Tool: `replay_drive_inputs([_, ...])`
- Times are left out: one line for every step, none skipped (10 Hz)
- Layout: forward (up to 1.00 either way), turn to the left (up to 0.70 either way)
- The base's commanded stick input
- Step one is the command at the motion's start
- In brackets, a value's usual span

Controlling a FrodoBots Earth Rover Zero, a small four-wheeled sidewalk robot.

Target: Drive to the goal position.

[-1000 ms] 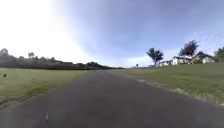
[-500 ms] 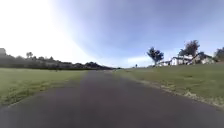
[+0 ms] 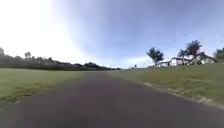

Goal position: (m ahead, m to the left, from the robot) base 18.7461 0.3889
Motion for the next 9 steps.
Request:
replay_drive_inputs([1.0,0.27])
replay_drive_inputs([1.0,0.27])
replay_drive_inputs([1.0,0.27])
replay_drive_inputs([1.0,0.0])
replay_drive_inputs([1.0,0.0])
replay_drive_inputs([1.0,0.0])
replay_drive_inputs([1.0,0.0])
replay_drive_inputs([1.0,0.0])
replay_drive_inputs([1.0,0.0])
